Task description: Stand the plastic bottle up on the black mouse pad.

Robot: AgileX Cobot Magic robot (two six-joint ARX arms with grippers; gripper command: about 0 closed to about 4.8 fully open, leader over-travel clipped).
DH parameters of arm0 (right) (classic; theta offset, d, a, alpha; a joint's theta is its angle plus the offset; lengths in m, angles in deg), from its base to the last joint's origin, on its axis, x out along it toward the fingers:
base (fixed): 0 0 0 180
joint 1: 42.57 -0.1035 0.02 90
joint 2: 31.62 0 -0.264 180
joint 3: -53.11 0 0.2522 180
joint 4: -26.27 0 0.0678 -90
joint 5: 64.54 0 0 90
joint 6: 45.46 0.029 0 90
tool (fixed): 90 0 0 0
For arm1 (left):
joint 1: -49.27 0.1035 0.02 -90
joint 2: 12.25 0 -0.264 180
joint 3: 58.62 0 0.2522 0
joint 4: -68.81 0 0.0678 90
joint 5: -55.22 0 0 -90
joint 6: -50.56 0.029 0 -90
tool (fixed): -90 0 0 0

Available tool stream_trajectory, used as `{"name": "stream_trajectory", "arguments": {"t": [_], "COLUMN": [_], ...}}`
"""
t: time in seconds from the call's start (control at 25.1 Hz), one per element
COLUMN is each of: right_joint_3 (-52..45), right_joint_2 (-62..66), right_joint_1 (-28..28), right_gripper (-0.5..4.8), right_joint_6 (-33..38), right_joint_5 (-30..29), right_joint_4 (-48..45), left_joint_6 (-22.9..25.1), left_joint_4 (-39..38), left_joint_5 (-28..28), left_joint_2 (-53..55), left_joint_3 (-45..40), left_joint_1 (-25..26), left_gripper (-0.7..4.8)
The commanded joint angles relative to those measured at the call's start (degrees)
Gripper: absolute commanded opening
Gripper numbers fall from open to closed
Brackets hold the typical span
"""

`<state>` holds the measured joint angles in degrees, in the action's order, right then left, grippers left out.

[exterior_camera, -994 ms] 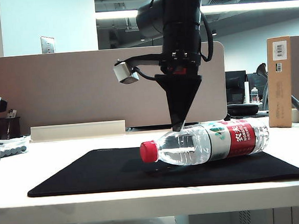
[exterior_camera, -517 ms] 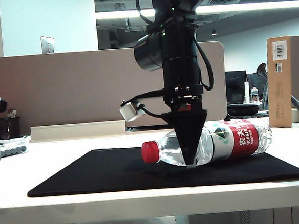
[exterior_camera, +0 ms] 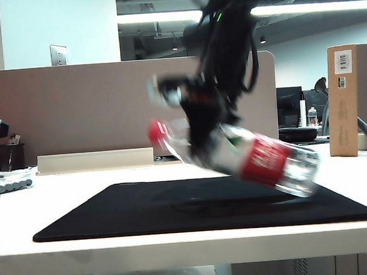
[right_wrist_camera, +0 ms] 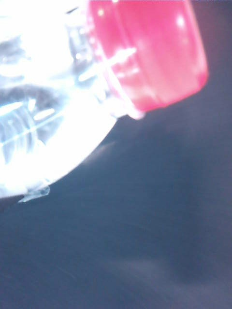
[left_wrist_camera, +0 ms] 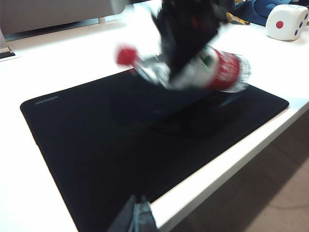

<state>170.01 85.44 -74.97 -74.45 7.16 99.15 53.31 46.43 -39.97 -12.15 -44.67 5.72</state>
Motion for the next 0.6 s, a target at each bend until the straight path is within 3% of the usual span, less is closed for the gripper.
{"name": "stream_trajectory", "arguments": {"t": [0.04, 0.16, 0.24, 0.36, 0.6], "right_joint_3": [0.7, 0.6, -0.9, -6.3, -17.3], "right_joint_2": [-5.6, -8.9, -9.2, -9.2, -9.3], "right_joint_1": [1.4, 4.2, 7.6, 9.9, 11.9], "right_gripper": [-0.06, -0.06, -0.06, -0.06, -0.06], "right_joint_6": [4.5, 9.3, 13.1, 14.8, 17.7], "right_joint_5": [-6.3, -15.7, -30.3, -40.0, -49.4], "right_joint_4": [-9.6, -17.9, -26.7, -34.8, -49.2], "left_joint_6": [-0.2, -0.2, -0.2, -0.2, -0.2], "left_joint_4": [0.5, 0.5, 0.5, 0.5, 0.5], "left_joint_5": [0.0, 0.1, 0.0, 0.0, 0.0], "left_joint_2": [0.0, 0.0, 0.0, 0.0, 0.0], "left_joint_3": [0.2, 0.2, 0.2, 0.2, 0.2], "left_joint_1": [0.0, 0.0, 0.0, 0.0, 0.0], "left_gripper": [-0.04, -0.04, -0.04, -0.04, -0.04]}}
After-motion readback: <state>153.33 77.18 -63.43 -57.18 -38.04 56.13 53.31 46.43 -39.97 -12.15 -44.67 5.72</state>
